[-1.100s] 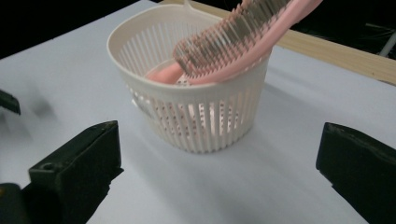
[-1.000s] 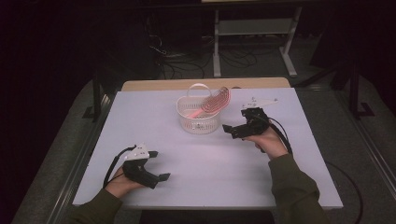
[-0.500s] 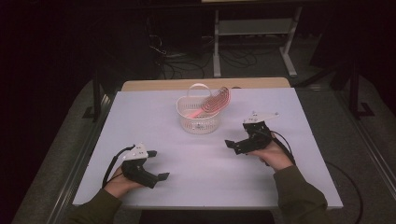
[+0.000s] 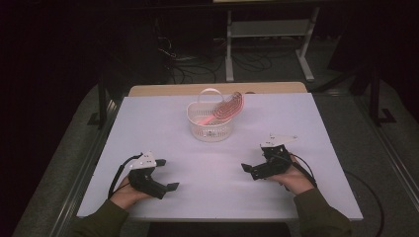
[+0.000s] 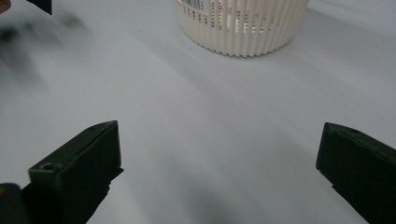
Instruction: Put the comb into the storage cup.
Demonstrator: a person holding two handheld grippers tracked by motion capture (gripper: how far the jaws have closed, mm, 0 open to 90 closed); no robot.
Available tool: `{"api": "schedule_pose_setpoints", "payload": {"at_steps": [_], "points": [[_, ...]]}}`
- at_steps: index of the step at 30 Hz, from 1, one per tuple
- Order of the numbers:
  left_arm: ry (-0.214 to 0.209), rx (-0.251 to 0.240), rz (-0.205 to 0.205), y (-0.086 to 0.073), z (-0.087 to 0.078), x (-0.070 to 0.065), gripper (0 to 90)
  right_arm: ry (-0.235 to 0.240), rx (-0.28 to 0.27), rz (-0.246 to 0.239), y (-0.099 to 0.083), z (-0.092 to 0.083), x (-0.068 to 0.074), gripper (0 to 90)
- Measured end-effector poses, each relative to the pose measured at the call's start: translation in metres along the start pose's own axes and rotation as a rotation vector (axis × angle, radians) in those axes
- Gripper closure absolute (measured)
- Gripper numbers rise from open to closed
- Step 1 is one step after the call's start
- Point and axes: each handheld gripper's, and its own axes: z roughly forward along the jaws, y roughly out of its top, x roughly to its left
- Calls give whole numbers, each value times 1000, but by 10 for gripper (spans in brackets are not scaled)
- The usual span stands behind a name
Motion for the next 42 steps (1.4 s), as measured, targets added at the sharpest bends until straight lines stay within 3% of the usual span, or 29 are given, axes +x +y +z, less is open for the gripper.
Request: {"api": "schedule_pose_setpoints", "payload": {"at_steps": [22,42], "points": [[-6,0,8,1,1,-1,0,-12,-41,38,-40,-31,-3,0],[-6,-2,16,0,0,-1,0,-15,-14,12,-46,-25,-2,0]]}}
